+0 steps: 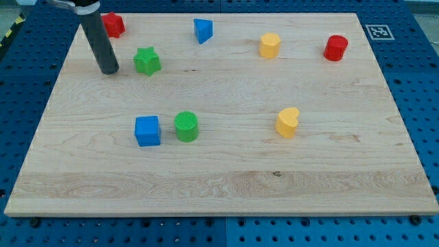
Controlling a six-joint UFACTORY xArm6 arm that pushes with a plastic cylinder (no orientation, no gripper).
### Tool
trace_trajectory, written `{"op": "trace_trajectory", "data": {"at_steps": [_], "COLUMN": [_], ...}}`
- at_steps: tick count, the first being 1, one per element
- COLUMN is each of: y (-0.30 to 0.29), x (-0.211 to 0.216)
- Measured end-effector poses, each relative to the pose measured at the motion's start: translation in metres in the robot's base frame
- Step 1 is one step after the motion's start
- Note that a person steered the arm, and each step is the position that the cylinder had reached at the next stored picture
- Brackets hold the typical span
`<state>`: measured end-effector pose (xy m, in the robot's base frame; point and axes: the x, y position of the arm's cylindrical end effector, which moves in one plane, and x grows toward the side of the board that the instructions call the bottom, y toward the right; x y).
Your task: Move the yellow hexagon left to the red circle
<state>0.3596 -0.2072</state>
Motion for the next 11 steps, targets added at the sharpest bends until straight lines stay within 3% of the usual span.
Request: {"op": "trace_trajectory", "data": {"at_steps": [2,3,7,9,10,11], "y": [0.018,0.055,0.074,0.212,0.258,0.256], "x": [0.033,0.043,0.050,0.054,0.021,-0.026]}}
